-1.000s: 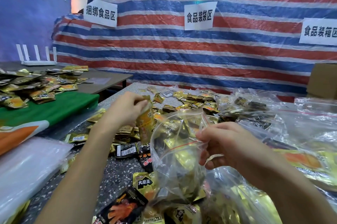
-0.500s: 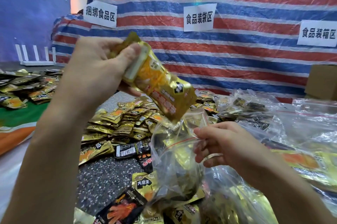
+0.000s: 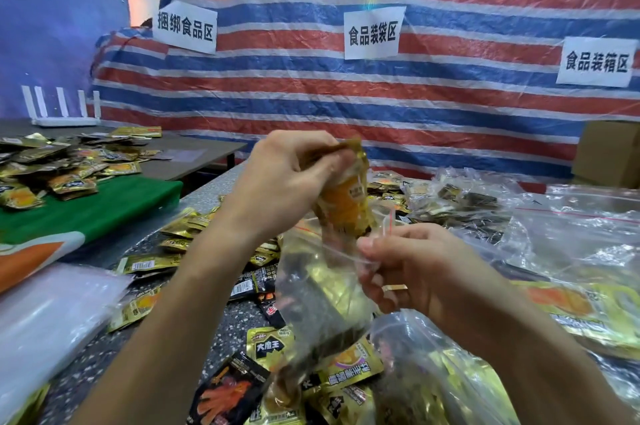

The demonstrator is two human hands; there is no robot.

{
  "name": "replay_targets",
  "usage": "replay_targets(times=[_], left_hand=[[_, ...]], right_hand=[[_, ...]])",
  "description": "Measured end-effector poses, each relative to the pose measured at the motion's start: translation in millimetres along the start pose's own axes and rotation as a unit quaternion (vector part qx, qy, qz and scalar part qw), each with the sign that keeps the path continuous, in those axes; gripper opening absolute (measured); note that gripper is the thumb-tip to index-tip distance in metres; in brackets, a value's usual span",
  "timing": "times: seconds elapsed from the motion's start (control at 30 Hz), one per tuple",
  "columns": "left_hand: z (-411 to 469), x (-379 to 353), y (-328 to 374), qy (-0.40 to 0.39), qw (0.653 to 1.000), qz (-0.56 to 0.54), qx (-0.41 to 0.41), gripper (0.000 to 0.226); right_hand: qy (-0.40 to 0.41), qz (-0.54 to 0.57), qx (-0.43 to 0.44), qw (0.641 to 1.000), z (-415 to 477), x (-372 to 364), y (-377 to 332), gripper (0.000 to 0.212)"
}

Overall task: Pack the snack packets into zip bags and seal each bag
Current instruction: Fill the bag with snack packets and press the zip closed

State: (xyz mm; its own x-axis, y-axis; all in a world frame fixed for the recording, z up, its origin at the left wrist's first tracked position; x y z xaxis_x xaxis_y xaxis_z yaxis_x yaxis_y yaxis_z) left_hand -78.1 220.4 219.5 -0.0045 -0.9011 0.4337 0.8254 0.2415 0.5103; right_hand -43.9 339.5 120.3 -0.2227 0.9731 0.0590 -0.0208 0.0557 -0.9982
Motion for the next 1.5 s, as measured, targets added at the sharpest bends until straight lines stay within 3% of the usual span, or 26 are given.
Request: replay_targets(times=[0.07,0.2,0.27,0.4,0.5,0.57,0.63,0.7,0.73,0.8,0.9,0.97,1.1,1.2,1.37,1.5], left_hand=[[1,-2,-5,-0.01,0.999,-0.046,0.011,0.018],[-19,-44,-40,-0.233,0.964,0.01,0.131,0.017],[-31,-56,-55,-0.293,0.936,0.054,0.189,0.03],[-39,-48,-68,-0.32,0.915,0.05,0.242,0.069],[-43,-35,-62,-0.347,0.918,0.028,0.191,0.05],[-38,-23,-62,-0.324,0.93,0.034,0.17,0.034],[-32,-17,-58,-0.296,0.943,0.041,0.148,0.024],[-28,-16,-55,-0.281,0.95,0.039,0.13,0.021],[-27,-16,-55,-0.281,0.951,0.037,0.127,0.021],[-29,-18,-58,-0.29,0.948,0.021,0.13,0.02],[-31,-20,-60,-0.293,0.947,-0.014,0.134,0.01],[-29,-17,-62,-0.271,0.952,-0.029,0.136,0.01],[-26,1,-67,-0.228,0.963,-0.031,0.138,0.016],[-31,13,-68,-0.224,0.961,-0.063,0.148,0.014],[-31,32,-71,-0.178,0.966,-0.086,0.169,0.025],[-47,12,-65,-0.285,0.935,-0.068,0.2,0.025]], right_hand=[[-0.001,-0.007,0.004,1.0,0,1,0,0.017],[0.021,0.036,0.025,0.999,1,2,-2,0.021],[0.029,0.054,0.032,0.998,2,0,-2,0.025],[0.064,0.091,0.041,0.993,5,3,0,0.02],[0.09,0.11,0.032,0.989,6,7,3,0.017],[0.104,0.057,0.023,0.993,4,9,4,0.023],[0.186,-0.055,0.033,0.98,-2,24,-1,0.043],[0.311,-0.147,0.089,0.935,-15,52,-14,0.064],[0.349,-0.164,0.122,0.914,-21,62,-19,0.063],[0.306,-0.157,0.13,0.93,-15,66,-20,0.05],[0.086,-0.112,0.055,0.988,4,45,-2,0.056],[0.021,-0.166,0.048,0.985,2,35,0,0.046],[0.111,-0.22,0.11,0.963,-3,48,-13,0.019],[0.115,-0.227,0.13,0.958,-6,45,-20,0.011],[0.125,-0.216,0.115,0.962,-13,52,-24,0.029],[0.156,-0.221,0.099,0.958,-13,56,-22,0.033]])
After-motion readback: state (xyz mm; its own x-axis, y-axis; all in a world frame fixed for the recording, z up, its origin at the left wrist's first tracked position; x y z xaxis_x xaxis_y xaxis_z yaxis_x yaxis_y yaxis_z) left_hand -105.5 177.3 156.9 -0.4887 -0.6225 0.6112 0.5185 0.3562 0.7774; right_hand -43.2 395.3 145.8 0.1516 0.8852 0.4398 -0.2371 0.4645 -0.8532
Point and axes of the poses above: each hand's wrist, its own z-axis towards the middle knuckle, its own x-axis out of the back of the hand, y = z × x, the point moved 10 cm from there along z, towards the middle knuckle, and after that the axes turned 3 degrees about -x, right-handed, at the moved point
